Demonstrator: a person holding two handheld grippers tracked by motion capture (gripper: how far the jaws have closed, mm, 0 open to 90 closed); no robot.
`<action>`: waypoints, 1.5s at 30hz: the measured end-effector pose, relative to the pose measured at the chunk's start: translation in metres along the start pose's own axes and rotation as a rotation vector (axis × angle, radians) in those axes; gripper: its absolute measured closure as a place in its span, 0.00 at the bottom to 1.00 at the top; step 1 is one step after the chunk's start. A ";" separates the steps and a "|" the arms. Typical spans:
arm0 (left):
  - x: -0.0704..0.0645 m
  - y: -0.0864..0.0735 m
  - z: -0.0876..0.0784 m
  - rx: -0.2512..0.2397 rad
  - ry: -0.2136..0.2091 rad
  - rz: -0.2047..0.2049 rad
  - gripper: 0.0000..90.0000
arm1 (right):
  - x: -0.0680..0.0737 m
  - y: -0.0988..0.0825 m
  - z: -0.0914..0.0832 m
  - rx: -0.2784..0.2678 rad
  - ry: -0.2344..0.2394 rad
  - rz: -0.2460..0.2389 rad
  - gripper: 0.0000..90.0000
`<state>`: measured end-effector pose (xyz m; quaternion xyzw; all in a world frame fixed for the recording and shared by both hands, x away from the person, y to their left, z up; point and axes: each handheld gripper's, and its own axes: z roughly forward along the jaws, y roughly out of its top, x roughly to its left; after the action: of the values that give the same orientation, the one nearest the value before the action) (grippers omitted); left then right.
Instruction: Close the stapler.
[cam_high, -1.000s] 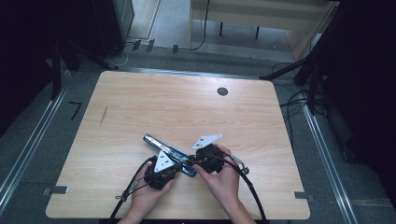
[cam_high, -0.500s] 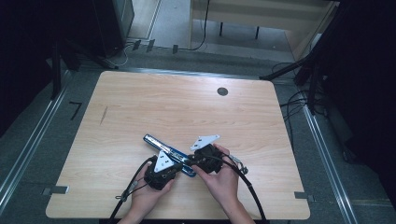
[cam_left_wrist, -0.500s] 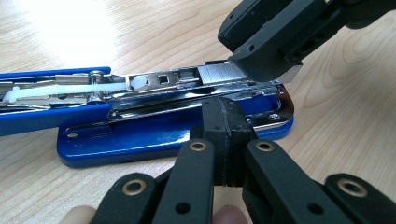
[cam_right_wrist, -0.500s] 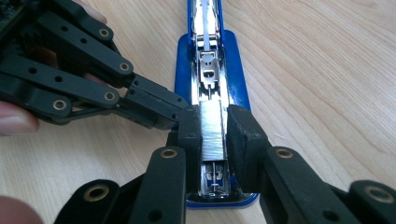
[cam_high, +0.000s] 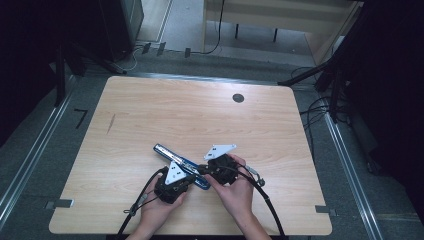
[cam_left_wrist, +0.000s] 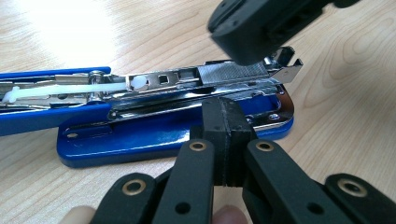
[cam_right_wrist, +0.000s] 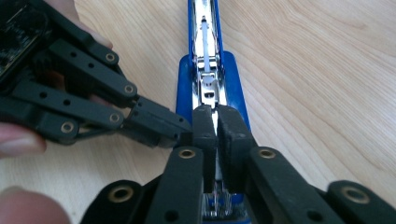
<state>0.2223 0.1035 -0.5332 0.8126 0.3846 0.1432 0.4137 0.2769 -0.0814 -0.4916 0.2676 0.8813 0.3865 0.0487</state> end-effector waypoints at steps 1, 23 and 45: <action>0.000 0.000 0.000 -0.001 0.000 -0.001 1.00 | 0.001 0.001 0.002 -0.002 -0.002 0.003 1.00; 0.000 0.000 0.000 0.000 -0.006 -0.005 1.00 | 0.000 0.007 0.017 0.021 -0.023 -0.029 1.00; 0.019 0.000 -0.011 -0.009 0.004 -0.071 1.00 | 0.003 0.017 0.013 -0.027 -0.004 -0.021 1.00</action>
<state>0.2285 0.1238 -0.5280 0.7963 0.4134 0.1318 0.4215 0.2854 -0.0622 -0.4884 0.2584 0.8786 0.3974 0.0581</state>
